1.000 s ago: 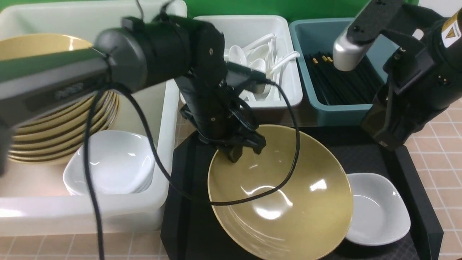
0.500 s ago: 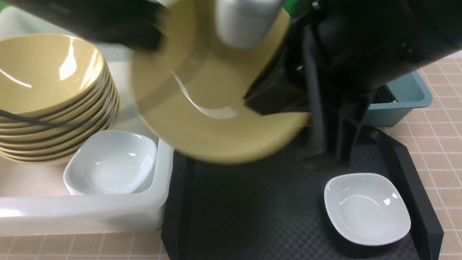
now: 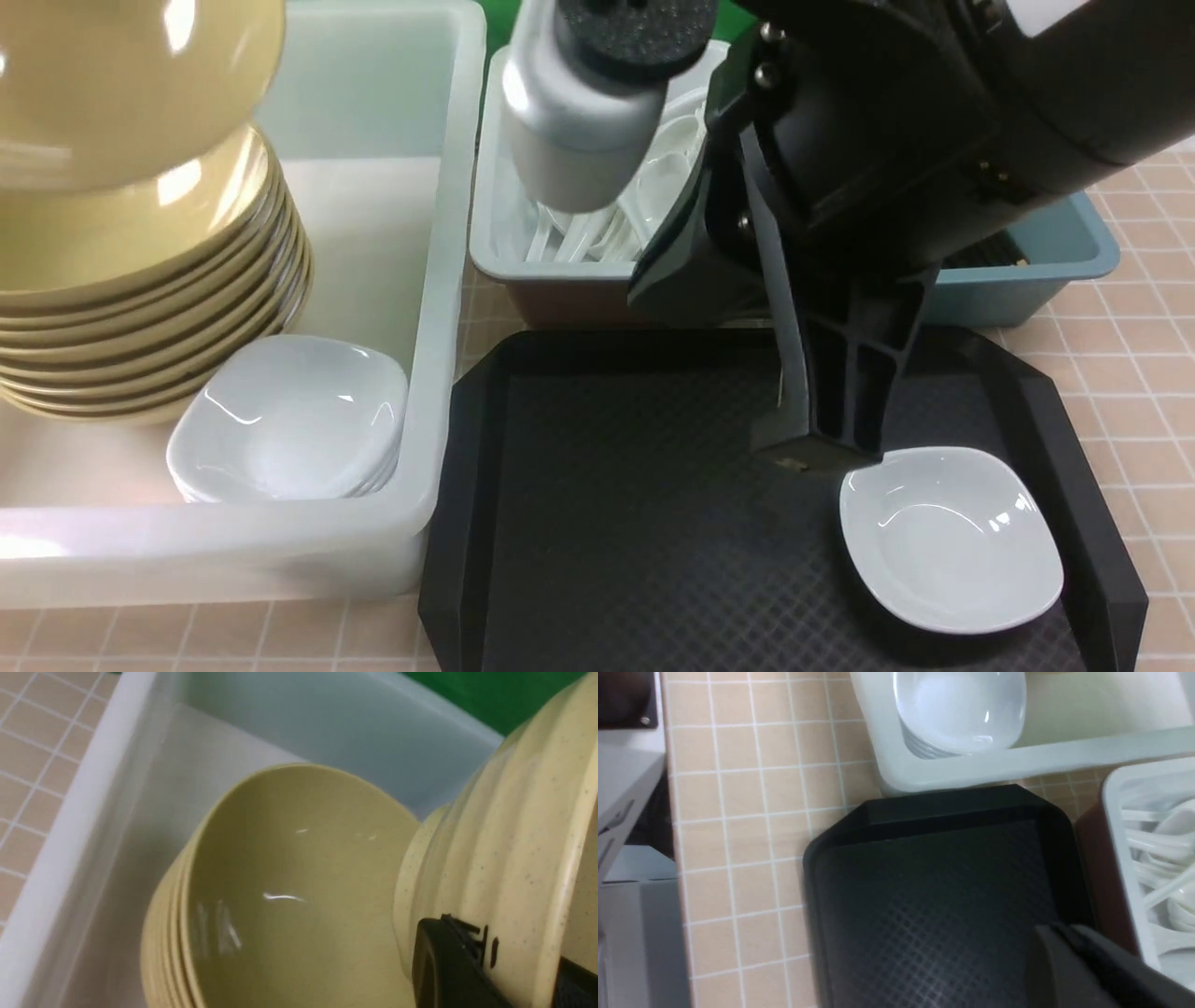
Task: On brown table put chopsticks spoon bowls plates into blue grey white boxes.
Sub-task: 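Place the tan bowl onto the bowl stack in the left bin with the left gripper, then grasp the small white bowl on the black tray by its rim with the left gripper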
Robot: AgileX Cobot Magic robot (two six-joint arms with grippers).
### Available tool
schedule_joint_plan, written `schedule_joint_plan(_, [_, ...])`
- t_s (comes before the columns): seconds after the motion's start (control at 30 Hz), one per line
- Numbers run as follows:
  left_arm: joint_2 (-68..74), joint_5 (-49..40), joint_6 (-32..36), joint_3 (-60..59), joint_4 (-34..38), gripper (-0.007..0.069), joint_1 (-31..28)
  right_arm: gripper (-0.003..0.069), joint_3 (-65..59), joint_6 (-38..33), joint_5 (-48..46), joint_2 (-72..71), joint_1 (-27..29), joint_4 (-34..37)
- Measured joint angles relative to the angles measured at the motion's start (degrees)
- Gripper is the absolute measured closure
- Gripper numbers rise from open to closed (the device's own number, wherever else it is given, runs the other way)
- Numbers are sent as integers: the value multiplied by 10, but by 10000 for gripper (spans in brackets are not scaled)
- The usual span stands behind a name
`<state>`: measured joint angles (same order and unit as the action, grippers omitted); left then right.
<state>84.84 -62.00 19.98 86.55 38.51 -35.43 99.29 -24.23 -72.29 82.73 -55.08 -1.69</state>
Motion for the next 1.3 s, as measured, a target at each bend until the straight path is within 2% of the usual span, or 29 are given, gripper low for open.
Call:
schedule_joint_plan(0.17, [43,12,-16,0,-56,519,19,622,0,0,0,0,0,-8])
schedule_joint_plan(0.33, [71,17,-36,0,-124,312,34,622,0,0,0,0,0,-9])
schedule_joint_plan(0.4, [71,17,-42,0,-133,263,36,622,0,-1,0,0,0,-9])
schedule_joint_plan(0.43, [67,17,-52,0,-150,189,39,622,0,-2,0,1,0,-10])
schedule_joint_plan(0.47, [67,17,-53,0,-153,189,39,622,0,-2,0,1,0,-10])
schedule_joint_plan(0.5, [58,17,-63,0,-184,132,39,622,0,-1,0,1,0,-13])
schedule_joint_plan(0.67, [19,19,-78,11,-204,70,39,622,0,26,0,2,0,-37])
schedule_joint_plan(0.77, [-34,17,-87,36,-194,59,73,622,-2,55,0,2,0,-60])
schedule_joint_plan(0.87, [-72,7,-87,46,-167,59,187,622,-32,105,1,-4,2,-95])
schedule_joint_plan(0.9, [-74,5,-86,46,-166,59,187,622,-35,109,2,-5,2,-100])
schedule_joint_plan(1.0, [-74,-12,-79,34,-161,59,333,622,-85,156,4,-27,21,-118])
schedule_joint_plan(1.03, [-66,-15,-78,19,-166,59,401,622,-114,176,4,-48,31,-120])
schedule_joint_plan(1.07, [-56,-16,-78,10,-172,59,437,622,-130,187,4,-64,39,-122])
schedule_joint_plan(1.1, [-54,-16,-78,8,-174,59,446,622,-139,193,4,-72,41,-123])
schedule_joint_plan(1.13, [-31,-11,-80,-12,-183,59,512,622,-168,211,4,-106,51,-126])
schedule_joint_plan(1.17, [-13,-2,-85,-22,-186,59,550,622,-193,225,5,-138,58,-128])
schedule_joint_plan(1.3, [58,45,-94,-33,-186,59,658,622,-252,256,6,-217,67,-130])
